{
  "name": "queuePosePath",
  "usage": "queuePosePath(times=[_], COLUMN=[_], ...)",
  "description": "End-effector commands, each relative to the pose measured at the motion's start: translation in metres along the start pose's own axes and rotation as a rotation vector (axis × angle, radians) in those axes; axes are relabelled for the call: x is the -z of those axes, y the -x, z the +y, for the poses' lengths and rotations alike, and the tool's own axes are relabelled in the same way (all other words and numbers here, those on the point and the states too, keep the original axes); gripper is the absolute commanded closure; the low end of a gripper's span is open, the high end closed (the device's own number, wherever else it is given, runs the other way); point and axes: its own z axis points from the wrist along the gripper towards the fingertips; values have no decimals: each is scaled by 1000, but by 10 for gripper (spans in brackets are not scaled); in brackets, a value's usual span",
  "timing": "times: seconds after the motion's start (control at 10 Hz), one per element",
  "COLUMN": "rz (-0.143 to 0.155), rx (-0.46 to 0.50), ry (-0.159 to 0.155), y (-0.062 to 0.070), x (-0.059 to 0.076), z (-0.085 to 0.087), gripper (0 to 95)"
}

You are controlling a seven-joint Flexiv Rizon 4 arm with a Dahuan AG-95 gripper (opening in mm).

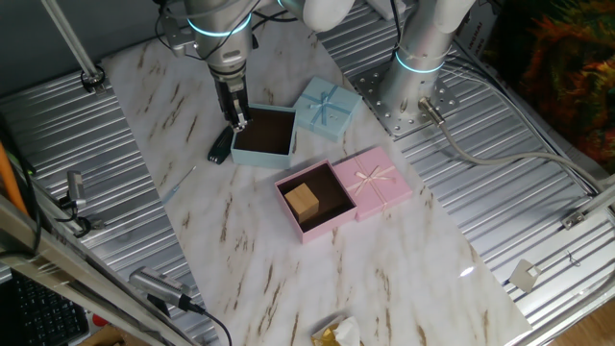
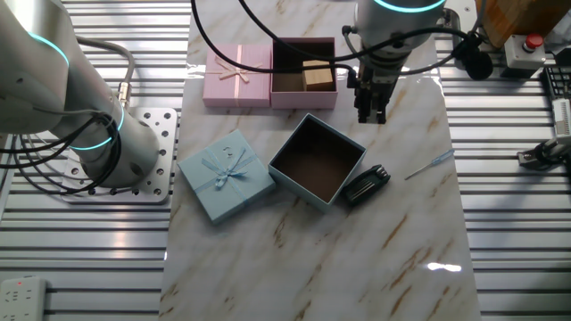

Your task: Move an object from one box to another

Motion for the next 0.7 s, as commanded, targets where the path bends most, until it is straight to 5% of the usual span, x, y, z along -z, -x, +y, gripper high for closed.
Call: queuePosePath(times=[0.1, 0.7], rz=[1, 1], rx=[-1, -3], ry=[0, 1], y=[0, 0], x=[0, 0], z=[0, 0], gripper=[950, 950])
